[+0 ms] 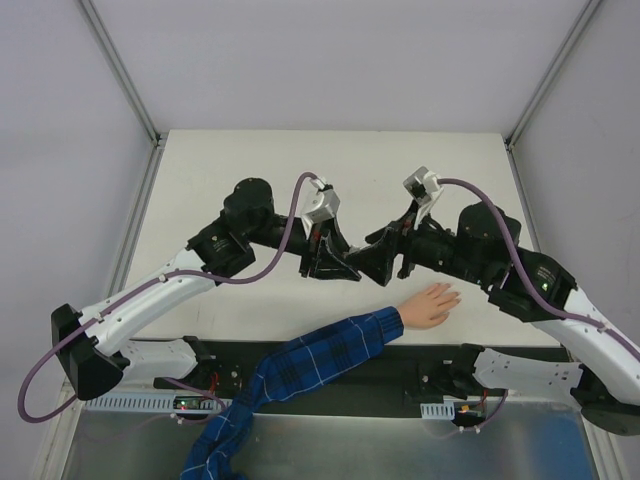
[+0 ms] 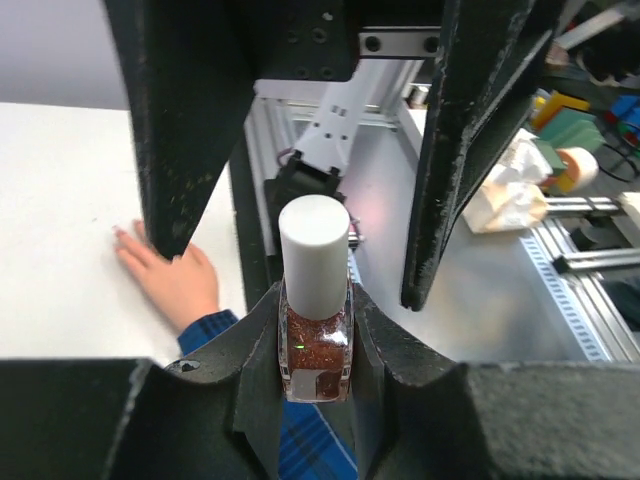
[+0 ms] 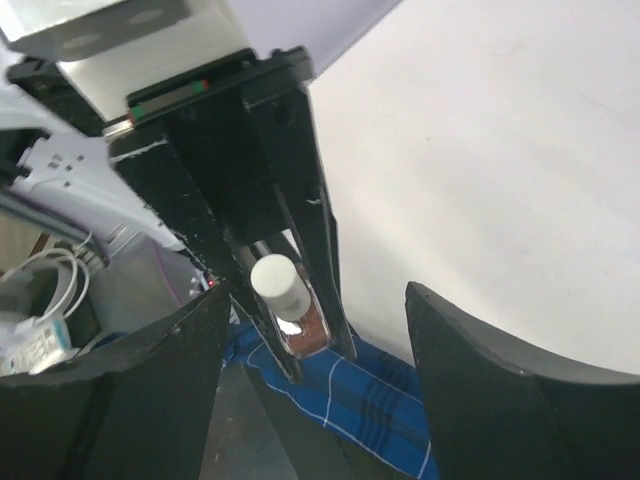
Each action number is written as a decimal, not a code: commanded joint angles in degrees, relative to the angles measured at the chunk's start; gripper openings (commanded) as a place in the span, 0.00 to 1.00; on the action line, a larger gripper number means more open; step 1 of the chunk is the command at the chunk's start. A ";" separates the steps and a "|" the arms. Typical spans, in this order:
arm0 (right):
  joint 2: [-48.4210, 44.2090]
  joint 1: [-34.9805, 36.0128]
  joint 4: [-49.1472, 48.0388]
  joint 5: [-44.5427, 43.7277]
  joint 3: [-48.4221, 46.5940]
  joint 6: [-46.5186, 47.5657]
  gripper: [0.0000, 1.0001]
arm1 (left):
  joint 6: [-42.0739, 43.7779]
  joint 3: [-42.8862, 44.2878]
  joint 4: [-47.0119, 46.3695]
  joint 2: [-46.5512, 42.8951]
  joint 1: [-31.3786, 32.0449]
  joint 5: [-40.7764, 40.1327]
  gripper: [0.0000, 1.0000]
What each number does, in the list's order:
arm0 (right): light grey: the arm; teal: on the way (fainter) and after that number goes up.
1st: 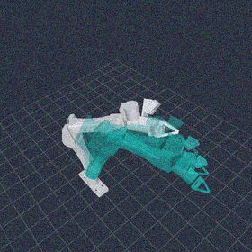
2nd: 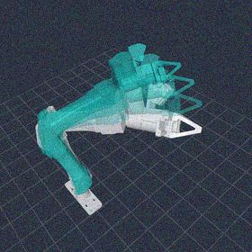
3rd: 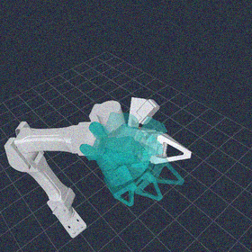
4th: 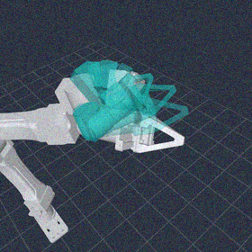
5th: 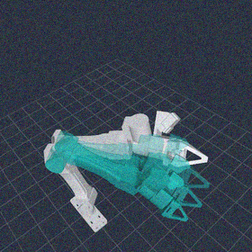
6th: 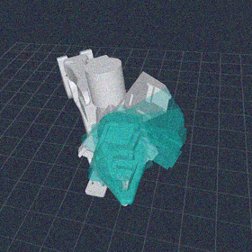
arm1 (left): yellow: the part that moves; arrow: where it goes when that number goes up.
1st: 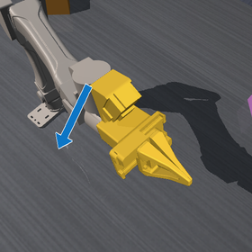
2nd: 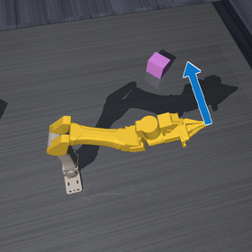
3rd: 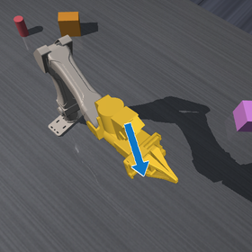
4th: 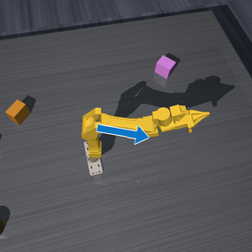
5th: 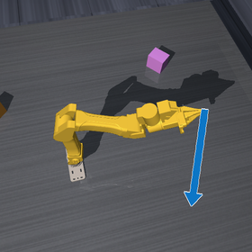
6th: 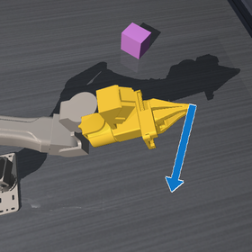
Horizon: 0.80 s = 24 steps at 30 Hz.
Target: Paint the nails
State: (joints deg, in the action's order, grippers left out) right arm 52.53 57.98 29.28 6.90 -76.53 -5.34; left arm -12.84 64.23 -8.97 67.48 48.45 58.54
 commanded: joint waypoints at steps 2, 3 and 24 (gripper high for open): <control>-0.77 0.12 5.26 -14.61 -3.71 -8.70 0.72 | 4.58 2.83 3.78 -0.07 0.42 -9.75 0.00; -0.77 0.29 5.70 -16.89 -3.63 -9.15 0.71 | 4.67 3.27 4.40 0.28 0.51 -10.63 0.00; 6.80 2.41 3.16 -18.35 -4.51 -3.38 0.01 | 5.98 3.28 6.78 -0.50 0.42 -6.90 0.00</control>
State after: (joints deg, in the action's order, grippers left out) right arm 61.95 60.23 34.13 -13.41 -81.49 -12.73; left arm -9.52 66.19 0.01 70.06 48.38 42.48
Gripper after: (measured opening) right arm 0.126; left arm 0.247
